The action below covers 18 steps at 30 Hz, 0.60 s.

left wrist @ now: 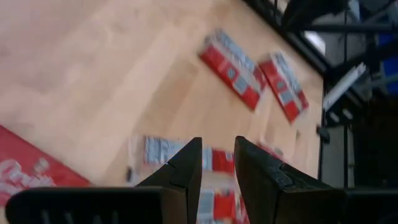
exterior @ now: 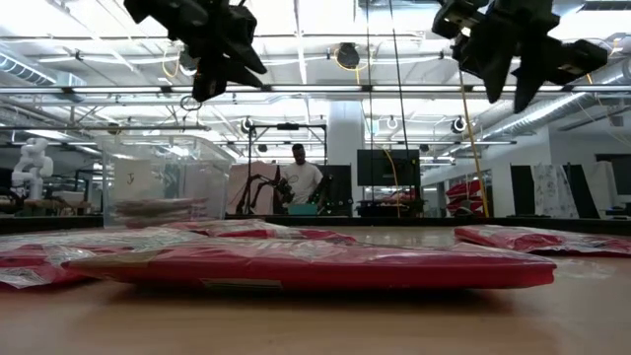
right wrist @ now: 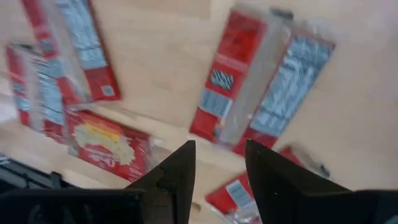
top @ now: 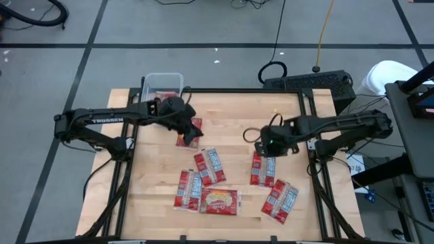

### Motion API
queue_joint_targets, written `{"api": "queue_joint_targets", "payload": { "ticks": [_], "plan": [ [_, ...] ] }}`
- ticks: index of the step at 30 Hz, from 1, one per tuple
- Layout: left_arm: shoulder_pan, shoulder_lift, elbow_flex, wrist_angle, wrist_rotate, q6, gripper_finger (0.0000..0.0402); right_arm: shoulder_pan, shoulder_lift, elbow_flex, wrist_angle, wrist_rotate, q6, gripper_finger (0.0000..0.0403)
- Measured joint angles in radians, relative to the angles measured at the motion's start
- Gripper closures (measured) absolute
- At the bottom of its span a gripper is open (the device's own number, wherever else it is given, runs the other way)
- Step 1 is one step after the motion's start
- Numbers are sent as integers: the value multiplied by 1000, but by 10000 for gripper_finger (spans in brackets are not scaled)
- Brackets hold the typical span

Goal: Sort popcorn bags into baskets
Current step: Put the red popcorn bag into the transparent container

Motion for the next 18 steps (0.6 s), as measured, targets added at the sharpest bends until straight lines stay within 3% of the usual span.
{"api": "queue_joint_targets", "payload": {
  "ticks": [10, 18],
  "plan": [
    [-138, 0, 0, -76, -47, 8, 304, 85, 81, 0, 0, -31, 46, 262],
    [-195, 0, 0, -121, -81, -14, 304, 135, 81, -117, 17, -26, 70, 161]
  ]
}}
